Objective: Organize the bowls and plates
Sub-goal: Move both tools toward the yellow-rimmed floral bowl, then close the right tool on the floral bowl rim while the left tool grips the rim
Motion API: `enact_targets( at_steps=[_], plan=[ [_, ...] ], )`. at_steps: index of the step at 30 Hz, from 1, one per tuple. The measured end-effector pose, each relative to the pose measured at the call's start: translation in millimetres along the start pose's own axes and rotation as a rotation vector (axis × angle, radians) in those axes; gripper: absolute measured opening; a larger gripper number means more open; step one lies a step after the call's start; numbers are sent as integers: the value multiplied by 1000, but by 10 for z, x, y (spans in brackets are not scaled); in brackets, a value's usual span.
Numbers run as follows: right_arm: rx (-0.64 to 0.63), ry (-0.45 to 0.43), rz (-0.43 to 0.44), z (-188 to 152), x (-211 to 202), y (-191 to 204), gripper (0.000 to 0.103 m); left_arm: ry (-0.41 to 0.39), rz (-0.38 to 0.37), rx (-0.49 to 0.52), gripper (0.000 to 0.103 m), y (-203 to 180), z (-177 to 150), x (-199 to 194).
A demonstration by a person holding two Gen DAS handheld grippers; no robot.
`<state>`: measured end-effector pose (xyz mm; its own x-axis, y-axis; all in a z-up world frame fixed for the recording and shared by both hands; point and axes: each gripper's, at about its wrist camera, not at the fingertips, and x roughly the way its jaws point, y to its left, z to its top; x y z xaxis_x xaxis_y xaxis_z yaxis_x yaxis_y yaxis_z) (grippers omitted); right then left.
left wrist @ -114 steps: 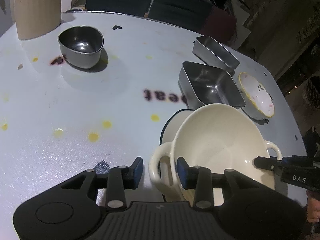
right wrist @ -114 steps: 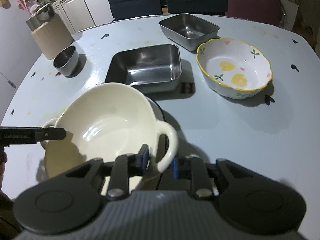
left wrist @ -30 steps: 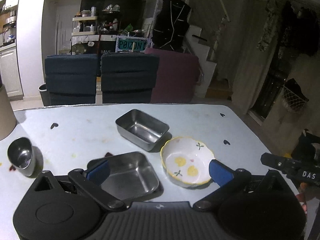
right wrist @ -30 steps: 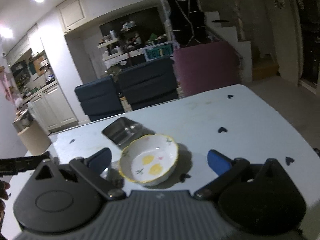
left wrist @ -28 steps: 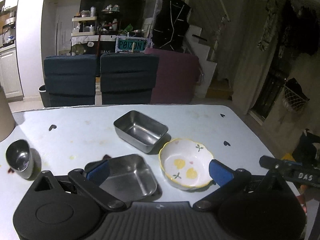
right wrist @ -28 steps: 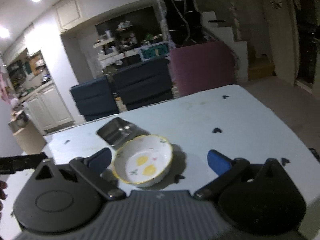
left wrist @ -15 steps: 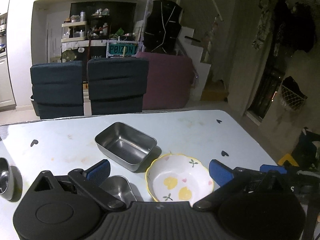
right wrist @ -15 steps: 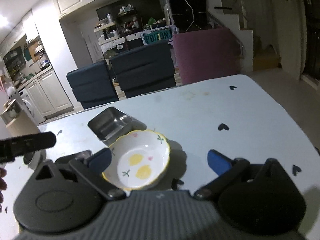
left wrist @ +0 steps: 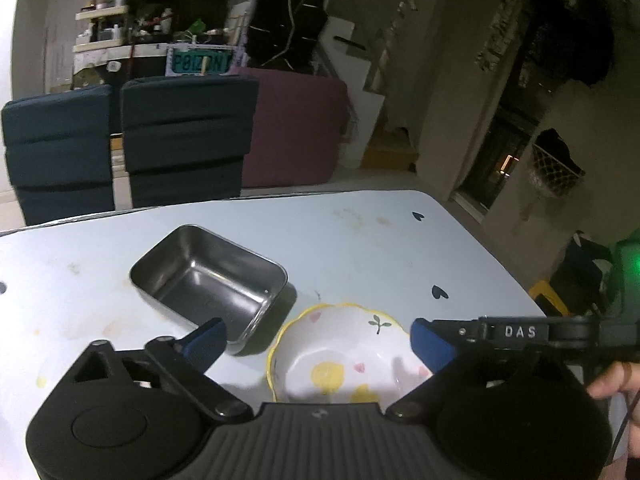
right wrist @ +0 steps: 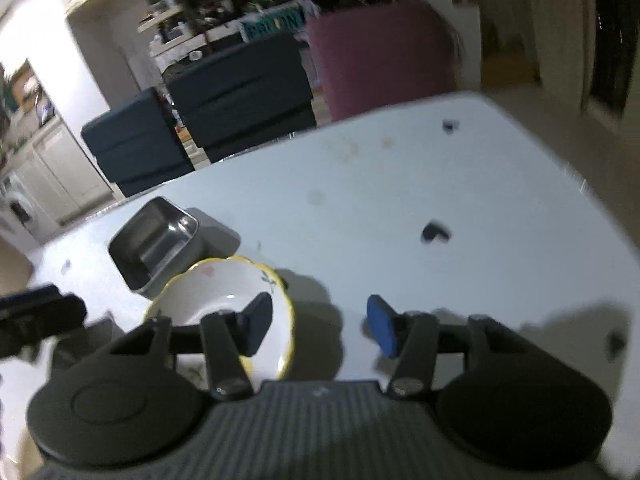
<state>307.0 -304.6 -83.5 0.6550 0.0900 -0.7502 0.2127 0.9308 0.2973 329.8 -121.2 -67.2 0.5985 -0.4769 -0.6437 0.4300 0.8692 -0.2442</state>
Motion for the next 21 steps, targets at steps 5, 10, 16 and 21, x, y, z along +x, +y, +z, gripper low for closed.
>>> enact_targets(
  at_steps=[5, 10, 16, 21],
  plan=[
    [114, 42, 74, 0, 172, -103, 46, 59, -26, -33, 75, 108, 3, 166],
    [22, 110, 51, -62, 364, 9, 29, 137, 13, -30, 61, 160, -38, 329],
    [-93, 125, 30, -129, 339, 91, 24, 200, 35, -29, 55, 221, -92, 459],
    [-102, 124, -24, -137, 258, -4, 25, 224, -3, -9, 55, 149, -136, 533]
  ],
)
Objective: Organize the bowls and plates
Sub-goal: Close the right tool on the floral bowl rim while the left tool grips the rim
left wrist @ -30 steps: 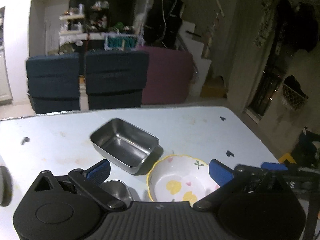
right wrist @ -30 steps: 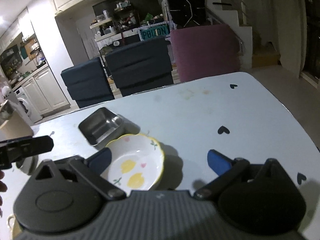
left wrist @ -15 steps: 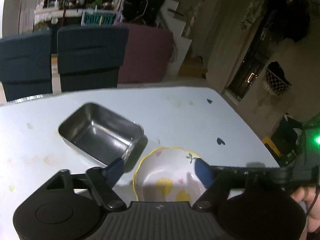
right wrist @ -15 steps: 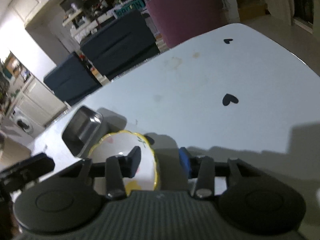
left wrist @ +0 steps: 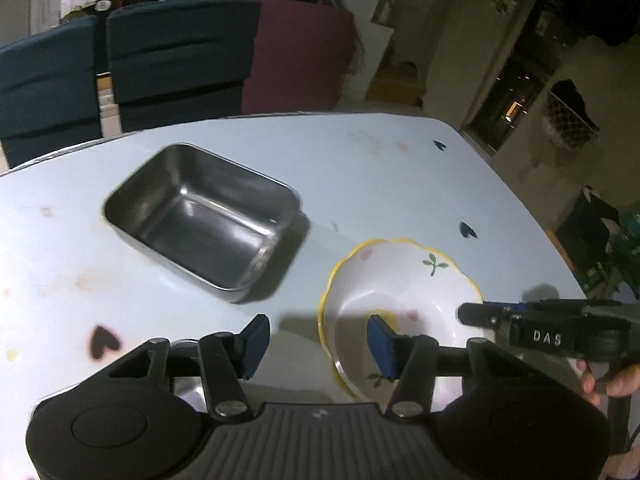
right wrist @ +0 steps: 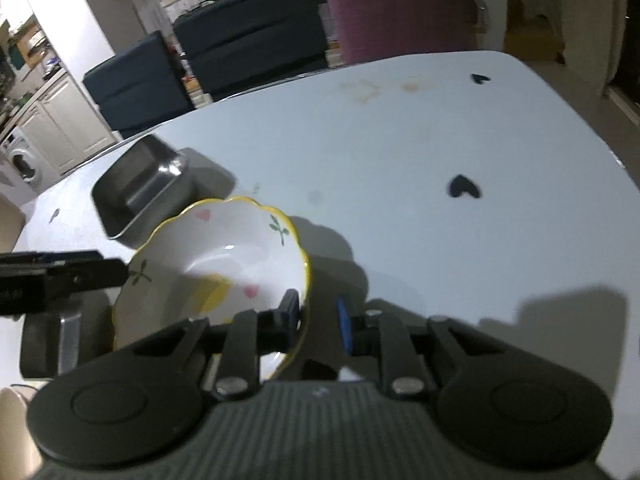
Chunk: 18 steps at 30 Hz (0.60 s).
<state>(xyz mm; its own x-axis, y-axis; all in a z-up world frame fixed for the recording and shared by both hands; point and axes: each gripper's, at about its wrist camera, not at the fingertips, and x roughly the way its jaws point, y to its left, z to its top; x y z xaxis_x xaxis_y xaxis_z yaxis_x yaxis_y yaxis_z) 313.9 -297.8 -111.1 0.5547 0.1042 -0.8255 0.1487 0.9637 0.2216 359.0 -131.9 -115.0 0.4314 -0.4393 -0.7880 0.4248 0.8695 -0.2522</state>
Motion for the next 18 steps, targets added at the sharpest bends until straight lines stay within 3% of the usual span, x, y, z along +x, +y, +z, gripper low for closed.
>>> enact_targets(
  at_steps=[4, 7, 9, 11, 18],
  plan=[
    [34, -2, 12, -58, -52, -176, 25, 11, -10, 14, 51, -77, -4, 83],
    [41, -2, 9, -91, -78, -220, 23, 37, 3, 16, 39, -111, -16, 190],
    [40, -4, 7, -101, -78, -197, 18, 52, 11, 21, 26, -129, -24, 250],
    [27, -4, 11, -100, -52, -155, 12, 61, 16, 20, 19, -140, -35, 301],
    [10, 21, 17, -96, 55, -103, 12, 79, 5, 32, 17, -156, -82, 405]
  ],
)
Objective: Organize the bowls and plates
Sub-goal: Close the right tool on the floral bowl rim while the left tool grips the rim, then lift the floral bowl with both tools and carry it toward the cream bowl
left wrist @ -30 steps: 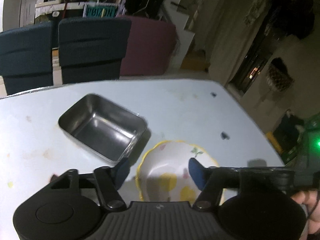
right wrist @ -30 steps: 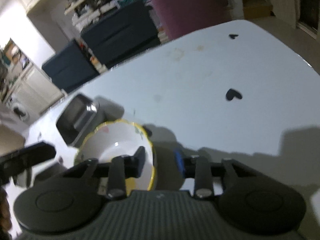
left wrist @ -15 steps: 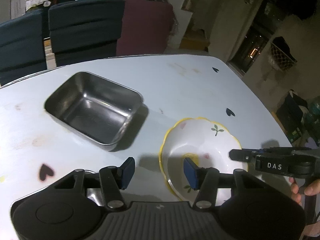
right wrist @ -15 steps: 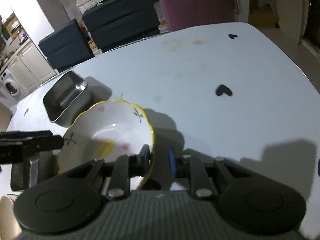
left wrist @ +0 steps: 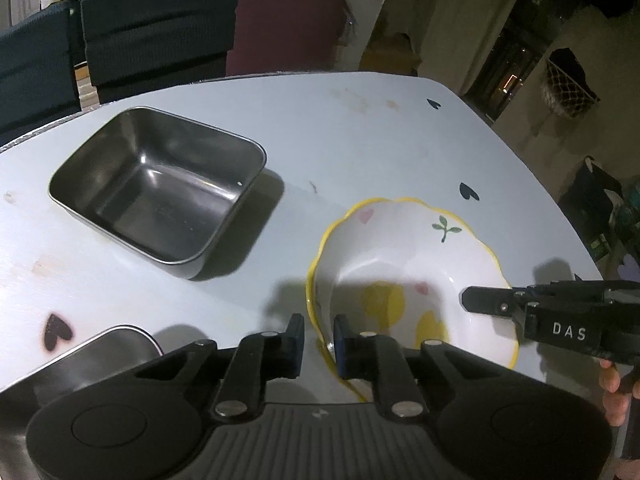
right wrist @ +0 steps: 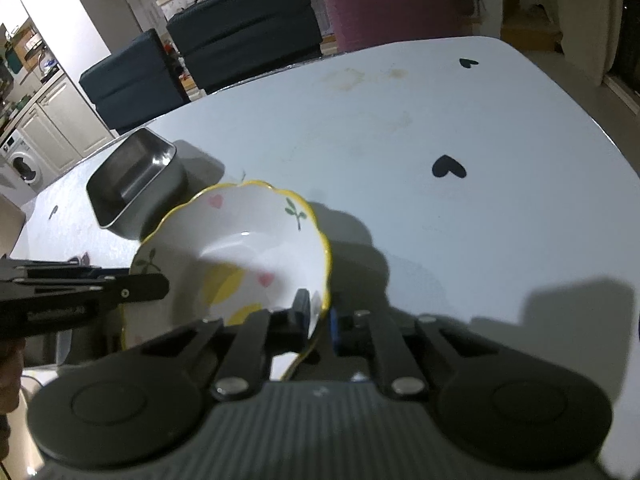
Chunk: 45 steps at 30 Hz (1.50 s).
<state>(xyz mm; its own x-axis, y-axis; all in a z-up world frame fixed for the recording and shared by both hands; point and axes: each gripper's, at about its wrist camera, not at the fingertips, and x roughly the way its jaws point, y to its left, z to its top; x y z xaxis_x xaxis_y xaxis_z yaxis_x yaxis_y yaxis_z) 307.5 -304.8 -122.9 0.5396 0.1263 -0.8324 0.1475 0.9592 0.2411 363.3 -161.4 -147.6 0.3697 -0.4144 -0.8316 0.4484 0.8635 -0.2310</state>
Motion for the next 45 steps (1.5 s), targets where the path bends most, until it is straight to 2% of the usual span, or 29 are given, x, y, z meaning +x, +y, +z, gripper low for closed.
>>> enact_targets(
  at_steps=[5, 12, 27, 34, 45],
  plan=[
    [46, -3, 12, -12, 13, -47, 14, -1, -2, -8, 17, -33, -18, 32],
    [25, -5, 4, -29, 23, -1, 14, -14, -14, -78, 12, 36, -29, 24],
    [-9, -38, -60, -23, 14, 133, 12, -73, 17, -54, 10, -54, -33, -70],
    [-4, -94, -53, 7, -159, 146, 11, -141, 29, -49, 9, -151, -14, -354],
    [-2, -208, -11, -59, -672, 331, 10, -243, 44, -79, 9, -188, -129, -1015]
  ],
)
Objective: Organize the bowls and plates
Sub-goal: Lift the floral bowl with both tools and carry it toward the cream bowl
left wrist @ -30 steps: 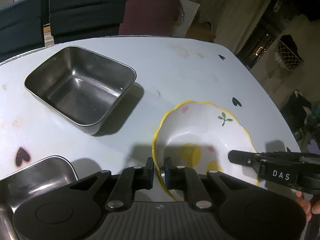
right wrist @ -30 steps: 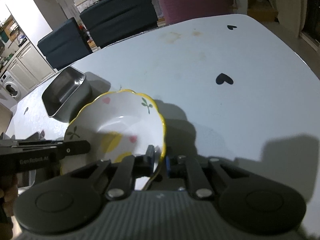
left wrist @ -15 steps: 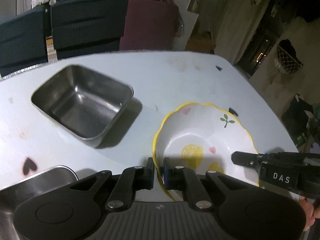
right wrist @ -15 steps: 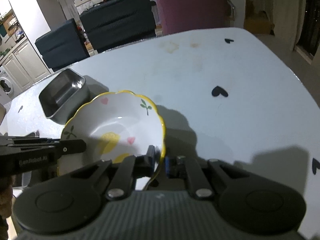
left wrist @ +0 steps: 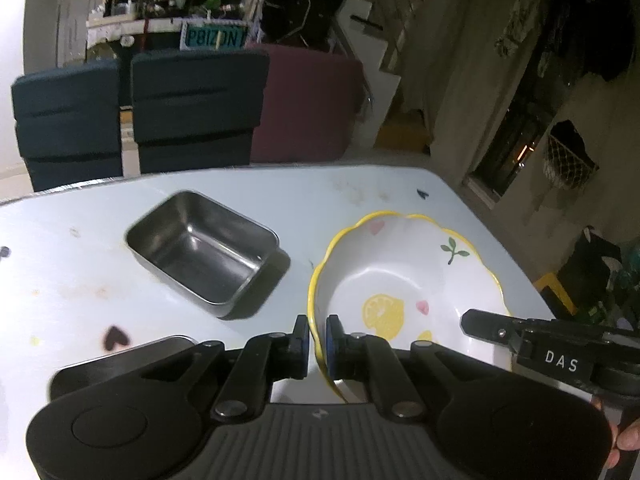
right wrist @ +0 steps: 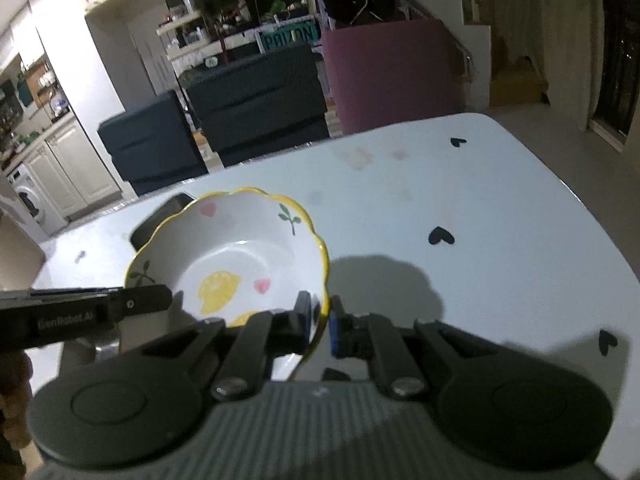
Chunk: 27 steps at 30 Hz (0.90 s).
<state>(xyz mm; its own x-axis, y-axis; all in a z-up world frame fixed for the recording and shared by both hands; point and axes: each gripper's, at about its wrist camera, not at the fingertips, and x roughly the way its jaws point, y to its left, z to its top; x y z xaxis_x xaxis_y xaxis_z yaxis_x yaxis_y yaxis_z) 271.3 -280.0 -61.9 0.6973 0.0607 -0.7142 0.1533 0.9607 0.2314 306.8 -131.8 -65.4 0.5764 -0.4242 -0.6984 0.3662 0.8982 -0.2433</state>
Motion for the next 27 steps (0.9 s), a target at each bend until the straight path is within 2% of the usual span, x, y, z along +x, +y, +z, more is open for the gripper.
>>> enact_targets(
  at_steps=[12, 22, 27],
  plan=[
    [14, -90, 108, -80, -481, 320, 10, -76, 29, -84, 8, 251, -84, -778],
    [-22, -126, 210, -104, -659, 567, 10, -171, 79, -79, 9, 437, -289, -1494],
    [-50, -140, 269, -224, -758, 757, 10, -221, 109, -89, 8, 565, -460, -1826]
  ],
)
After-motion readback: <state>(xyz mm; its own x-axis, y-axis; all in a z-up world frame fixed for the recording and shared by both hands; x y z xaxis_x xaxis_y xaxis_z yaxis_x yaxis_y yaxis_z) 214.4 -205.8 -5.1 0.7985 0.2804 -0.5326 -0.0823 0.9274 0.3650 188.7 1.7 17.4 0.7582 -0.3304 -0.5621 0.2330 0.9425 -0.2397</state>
